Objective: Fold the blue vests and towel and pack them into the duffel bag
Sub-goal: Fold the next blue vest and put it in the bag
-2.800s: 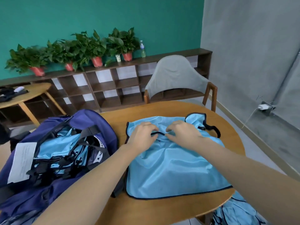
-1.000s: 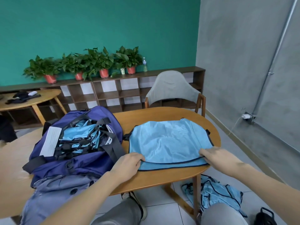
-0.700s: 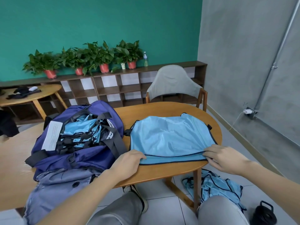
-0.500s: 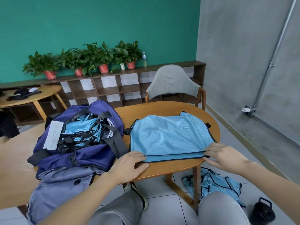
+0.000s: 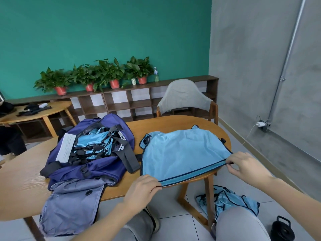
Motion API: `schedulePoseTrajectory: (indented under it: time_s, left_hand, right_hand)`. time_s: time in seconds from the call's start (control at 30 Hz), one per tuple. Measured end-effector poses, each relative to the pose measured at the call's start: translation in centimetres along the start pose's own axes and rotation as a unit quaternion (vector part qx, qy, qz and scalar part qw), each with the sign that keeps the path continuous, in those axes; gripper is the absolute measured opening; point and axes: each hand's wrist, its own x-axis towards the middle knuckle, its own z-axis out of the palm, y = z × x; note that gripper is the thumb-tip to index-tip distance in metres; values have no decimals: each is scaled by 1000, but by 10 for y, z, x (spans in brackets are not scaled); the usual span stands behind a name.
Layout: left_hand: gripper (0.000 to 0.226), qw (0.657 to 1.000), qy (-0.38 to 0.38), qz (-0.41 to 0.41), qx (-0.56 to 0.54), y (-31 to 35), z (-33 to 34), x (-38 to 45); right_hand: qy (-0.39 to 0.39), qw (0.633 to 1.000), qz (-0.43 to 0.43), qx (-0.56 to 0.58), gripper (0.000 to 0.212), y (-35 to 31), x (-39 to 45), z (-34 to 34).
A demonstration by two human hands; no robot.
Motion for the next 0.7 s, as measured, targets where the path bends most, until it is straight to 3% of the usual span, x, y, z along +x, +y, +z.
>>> schedulePoseTrajectory:
  time_s: [0.17, 0.3, 0.4, 0.5, 0.7]
  left_hand:
    - [9, 995, 47, -92, 1, -2, -33, 28]
    - [19, 983, -7, -184, -14, -4, -73, 70]
    - [17, 978, -22, -208, -19, -2, -109, 101]
    - [10, 975, 23, -216, -43, -1, -157, 132]
    - [9, 963, 116, -237, -58, 12, -251, 194]
  right_hand:
    - [-15, 999, 23, 20, 20, 8, 13, -24]
    - [-28, 996, 70, 53, 20, -4, 39, -52]
    - [-5, 992, 97, 82, 19, -15, 64, -77]
    - [36, 992, 97, 78, 11, -16, 91, -109]
    - [91, 986, 101, 101, 14, -23, 144, -182]
